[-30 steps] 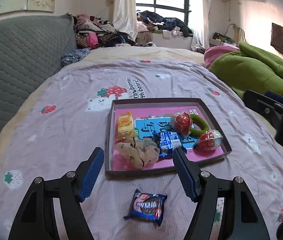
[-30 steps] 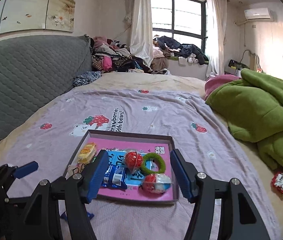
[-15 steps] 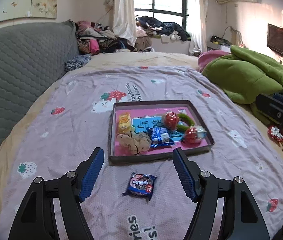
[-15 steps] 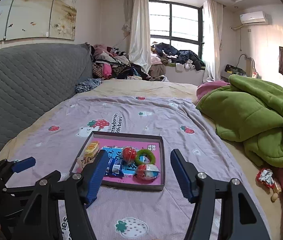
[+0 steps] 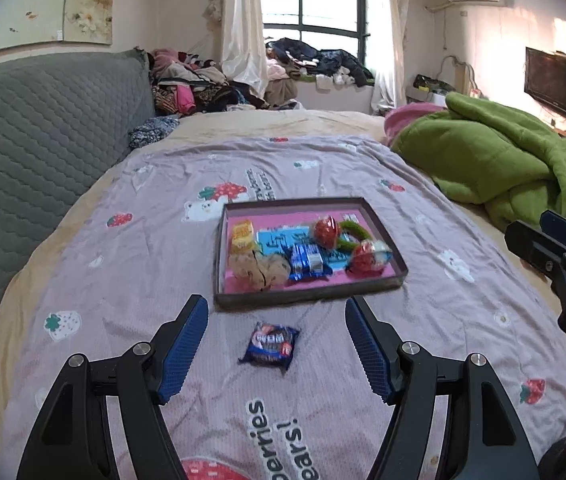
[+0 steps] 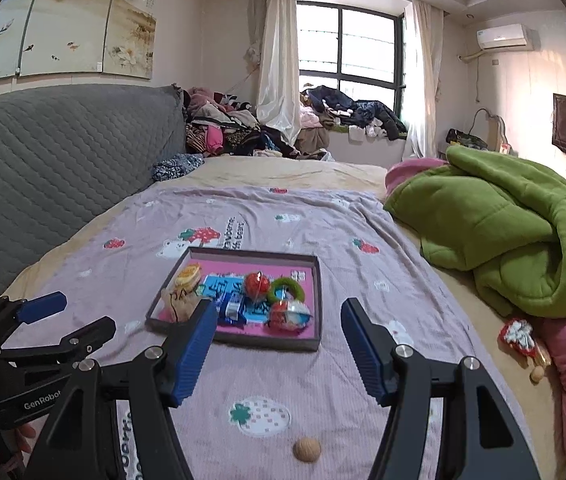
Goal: Organize objects
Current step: 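Withdraw both tools up and away from the tray, then move the right tool toward the walnut while the left approaches the blue cookie packet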
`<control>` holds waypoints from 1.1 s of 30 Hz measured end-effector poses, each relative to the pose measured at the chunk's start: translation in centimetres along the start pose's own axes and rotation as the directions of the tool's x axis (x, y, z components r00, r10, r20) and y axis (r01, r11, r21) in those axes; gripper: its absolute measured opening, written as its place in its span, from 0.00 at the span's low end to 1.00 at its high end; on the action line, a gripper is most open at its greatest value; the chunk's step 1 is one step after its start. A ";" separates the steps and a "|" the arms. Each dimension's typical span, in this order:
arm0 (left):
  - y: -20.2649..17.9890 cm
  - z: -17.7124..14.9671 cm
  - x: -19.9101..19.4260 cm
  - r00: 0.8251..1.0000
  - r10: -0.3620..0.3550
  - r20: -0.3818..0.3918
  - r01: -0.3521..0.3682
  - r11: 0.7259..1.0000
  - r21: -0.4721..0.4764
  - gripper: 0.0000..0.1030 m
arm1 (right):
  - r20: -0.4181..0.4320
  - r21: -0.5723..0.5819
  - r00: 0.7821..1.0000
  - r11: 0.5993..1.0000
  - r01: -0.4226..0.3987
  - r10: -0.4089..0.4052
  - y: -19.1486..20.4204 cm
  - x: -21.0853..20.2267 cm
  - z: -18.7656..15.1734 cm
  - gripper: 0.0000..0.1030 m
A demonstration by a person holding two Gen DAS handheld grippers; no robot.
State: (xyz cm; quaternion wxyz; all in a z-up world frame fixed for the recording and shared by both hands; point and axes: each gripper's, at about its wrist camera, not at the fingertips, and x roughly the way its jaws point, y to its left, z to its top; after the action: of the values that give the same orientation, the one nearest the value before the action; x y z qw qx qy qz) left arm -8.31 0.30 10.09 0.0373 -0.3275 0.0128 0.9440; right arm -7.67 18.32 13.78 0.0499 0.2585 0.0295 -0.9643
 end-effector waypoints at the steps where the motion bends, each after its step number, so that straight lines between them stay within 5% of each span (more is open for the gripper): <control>1: 0.0 -0.4 0.0 1.000 0.002 -0.003 -0.002 1.000 0.001 0.71 | -0.002 0.000 1.000 1.000 0.002 -0.002 -0.1 -0.2 -0.5 0.62; 17: -0.3 -6.9 2.7 0.996 -0.021 -0.088 0.022 1.000 0.016 0.71 | -0.140 -0.002 0.990 1.000 0.025 -0.025 -0.7 0.7 -9.4 0.62; 33: 0.1 -8.8 6.7 0.986 -0.027 -0.163 0.029 1.000 0.006 0.71 | -0.215 0.019 0.976 0.999 0.028 -0.023 -0.8 3.4 -12.9 0.62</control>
State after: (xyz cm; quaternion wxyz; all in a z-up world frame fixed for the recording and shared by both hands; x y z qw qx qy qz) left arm -8.10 0.18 -0.95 0.0507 -0.4035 0.0152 0.9135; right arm -4.26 19.92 0.97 0.0312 0.3612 0.0273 -0.9316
